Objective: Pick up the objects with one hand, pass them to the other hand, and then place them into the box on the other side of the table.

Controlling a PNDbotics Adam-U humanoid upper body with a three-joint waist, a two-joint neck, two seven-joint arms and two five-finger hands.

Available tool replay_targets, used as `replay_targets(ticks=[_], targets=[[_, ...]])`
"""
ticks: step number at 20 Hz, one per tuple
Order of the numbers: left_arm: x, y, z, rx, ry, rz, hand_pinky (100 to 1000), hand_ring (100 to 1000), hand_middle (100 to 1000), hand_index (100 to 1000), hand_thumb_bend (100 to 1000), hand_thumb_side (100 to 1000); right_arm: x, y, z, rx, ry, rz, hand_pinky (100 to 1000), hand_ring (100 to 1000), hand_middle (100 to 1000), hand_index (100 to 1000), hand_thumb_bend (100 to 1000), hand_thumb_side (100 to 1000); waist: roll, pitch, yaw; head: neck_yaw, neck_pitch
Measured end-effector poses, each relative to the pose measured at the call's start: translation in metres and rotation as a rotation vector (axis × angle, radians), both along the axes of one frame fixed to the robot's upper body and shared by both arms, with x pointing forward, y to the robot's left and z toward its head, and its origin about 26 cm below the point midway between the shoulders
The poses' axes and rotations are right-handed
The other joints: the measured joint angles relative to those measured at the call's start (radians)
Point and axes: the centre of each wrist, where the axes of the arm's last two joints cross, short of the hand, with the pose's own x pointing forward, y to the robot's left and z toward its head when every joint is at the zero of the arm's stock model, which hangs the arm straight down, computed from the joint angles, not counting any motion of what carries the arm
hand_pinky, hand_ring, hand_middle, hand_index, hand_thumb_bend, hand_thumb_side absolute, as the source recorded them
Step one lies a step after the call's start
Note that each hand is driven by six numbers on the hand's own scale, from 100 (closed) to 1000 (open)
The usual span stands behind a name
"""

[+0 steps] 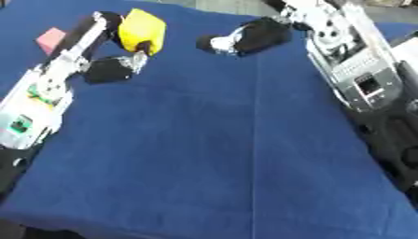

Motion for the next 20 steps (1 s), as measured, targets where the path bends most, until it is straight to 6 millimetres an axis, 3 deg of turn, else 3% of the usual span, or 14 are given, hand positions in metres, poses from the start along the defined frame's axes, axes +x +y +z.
replay_targets(ticks=[20], targets=[[0.004,-0.016,-0.025,0.048,-0.101,-0.073,645,590,497,521,100,318,0.011,0.023,-0.029,-0.069,0.085,0.004,868,874,804,873,465,313,-0.009,0.0,0.012,-0.042,-0.012]])
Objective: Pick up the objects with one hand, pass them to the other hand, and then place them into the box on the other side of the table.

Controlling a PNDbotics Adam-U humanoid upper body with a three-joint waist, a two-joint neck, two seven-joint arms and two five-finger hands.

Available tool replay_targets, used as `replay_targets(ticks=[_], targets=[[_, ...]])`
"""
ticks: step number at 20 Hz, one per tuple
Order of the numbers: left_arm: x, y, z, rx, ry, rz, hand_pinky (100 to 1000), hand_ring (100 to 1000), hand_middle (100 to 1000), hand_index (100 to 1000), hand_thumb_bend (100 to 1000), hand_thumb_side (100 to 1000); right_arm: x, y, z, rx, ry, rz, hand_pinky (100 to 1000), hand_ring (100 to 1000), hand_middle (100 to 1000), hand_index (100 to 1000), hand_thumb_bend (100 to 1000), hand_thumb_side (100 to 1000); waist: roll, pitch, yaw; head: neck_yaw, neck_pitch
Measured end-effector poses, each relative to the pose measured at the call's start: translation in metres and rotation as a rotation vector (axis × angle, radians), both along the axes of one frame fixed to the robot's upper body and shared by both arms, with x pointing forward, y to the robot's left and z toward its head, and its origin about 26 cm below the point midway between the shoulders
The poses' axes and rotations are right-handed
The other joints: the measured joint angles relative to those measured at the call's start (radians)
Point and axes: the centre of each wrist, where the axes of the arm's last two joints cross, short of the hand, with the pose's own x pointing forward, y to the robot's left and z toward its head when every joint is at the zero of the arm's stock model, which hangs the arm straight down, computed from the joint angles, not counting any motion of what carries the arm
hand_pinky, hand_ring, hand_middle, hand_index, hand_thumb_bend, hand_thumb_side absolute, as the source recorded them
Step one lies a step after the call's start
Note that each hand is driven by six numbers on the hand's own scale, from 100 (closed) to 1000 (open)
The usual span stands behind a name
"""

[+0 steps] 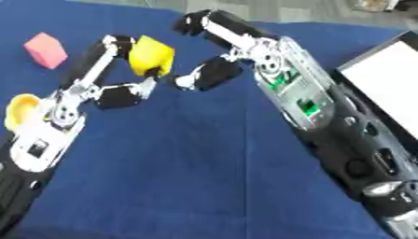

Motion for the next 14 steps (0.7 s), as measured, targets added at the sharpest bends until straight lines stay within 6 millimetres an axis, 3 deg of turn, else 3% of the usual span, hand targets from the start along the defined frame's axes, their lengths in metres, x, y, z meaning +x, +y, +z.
replay_targets(ticks=[14], targets=[[0.001,-0.0069,-0.007,0.022,0.0,-0.048,646,591,494,520,100,323,0.0003,0.0047,-0.0038,0.1,0.164,0.043,858,849,751,834,321,195,0.0,0.0,0.002,-0.001,0.009]])
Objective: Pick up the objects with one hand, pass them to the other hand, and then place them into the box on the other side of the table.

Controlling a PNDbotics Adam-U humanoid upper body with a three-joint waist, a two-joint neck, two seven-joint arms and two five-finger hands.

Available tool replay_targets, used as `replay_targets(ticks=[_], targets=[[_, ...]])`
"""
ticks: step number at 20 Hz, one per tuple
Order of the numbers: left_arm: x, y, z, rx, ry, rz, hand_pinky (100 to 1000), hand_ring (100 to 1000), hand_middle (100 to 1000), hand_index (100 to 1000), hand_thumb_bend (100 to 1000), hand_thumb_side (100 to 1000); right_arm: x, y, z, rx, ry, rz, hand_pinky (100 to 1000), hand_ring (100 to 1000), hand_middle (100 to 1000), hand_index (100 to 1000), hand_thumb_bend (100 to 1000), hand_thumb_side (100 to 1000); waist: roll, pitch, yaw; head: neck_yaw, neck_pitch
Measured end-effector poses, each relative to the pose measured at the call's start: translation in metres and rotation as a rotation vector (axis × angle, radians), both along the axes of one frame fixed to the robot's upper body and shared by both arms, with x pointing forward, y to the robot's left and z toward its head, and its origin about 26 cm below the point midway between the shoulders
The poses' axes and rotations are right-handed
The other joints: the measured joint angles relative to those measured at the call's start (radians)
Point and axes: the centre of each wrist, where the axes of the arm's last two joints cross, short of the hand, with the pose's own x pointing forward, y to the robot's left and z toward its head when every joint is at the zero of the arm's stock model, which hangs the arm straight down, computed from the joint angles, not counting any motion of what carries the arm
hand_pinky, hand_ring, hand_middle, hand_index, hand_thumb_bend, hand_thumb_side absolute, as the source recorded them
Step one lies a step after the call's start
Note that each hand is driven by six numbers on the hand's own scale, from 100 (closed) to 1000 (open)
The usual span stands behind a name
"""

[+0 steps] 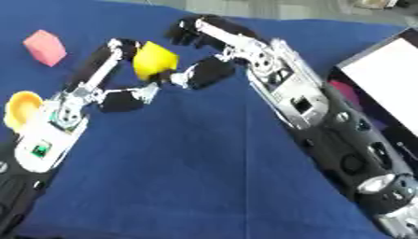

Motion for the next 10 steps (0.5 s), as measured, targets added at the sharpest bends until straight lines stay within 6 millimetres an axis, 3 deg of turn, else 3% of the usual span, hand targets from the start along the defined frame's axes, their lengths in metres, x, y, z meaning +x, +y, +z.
replay_targets(ticks=[10], targets=[[0.0001,-0.0037,-0.0003,0.009,-0.018,-0.033,650,595,496,521,100,313,0.0017,0.0009,-0.0032,-0.017,0.039,0.022,855,842,745,829,345,192,-0.003,0.0,0.002,-0.002,0.0]])
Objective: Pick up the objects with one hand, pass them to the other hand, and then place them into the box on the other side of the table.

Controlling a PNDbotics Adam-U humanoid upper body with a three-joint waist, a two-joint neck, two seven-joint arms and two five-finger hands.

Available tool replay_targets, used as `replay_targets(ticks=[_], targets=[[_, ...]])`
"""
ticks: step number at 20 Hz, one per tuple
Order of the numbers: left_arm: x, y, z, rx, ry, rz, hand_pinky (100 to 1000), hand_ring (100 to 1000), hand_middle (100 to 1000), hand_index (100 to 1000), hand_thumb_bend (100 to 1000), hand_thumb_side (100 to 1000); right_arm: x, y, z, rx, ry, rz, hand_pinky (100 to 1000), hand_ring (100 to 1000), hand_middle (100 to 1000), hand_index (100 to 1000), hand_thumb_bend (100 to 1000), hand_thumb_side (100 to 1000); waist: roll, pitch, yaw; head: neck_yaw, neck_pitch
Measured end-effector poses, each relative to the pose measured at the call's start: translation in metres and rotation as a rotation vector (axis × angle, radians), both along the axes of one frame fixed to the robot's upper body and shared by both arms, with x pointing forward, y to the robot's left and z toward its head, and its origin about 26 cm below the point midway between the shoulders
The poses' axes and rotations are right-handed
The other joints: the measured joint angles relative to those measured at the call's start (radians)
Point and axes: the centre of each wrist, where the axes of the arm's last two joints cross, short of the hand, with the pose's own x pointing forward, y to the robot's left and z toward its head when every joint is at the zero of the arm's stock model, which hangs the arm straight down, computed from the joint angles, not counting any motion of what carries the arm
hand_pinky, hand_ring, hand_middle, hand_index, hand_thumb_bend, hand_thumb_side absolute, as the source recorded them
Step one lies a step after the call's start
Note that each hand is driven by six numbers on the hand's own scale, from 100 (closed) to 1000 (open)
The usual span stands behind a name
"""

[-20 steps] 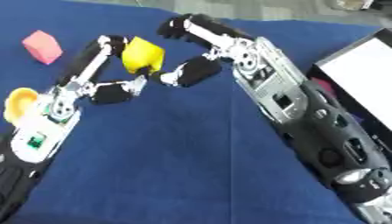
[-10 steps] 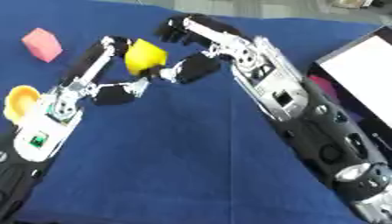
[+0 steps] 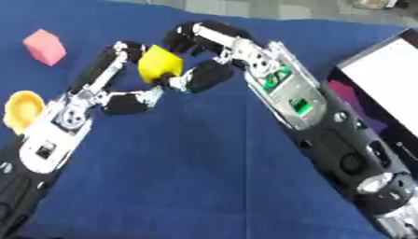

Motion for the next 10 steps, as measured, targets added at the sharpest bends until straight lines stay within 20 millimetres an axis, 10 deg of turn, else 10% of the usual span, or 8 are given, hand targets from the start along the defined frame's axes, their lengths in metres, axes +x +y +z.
replay_targets(ticks=[10], targets=[[-0.0006,-0.0021,-0.0005,0.006,-0.011,0.001,648,593,496,531,100,311,0.001,0.0001,-0.001,-0.001,0.013,0.01,834,779,537,664,248,139,0.0,0.0,0.001,-0.006,0.0]])
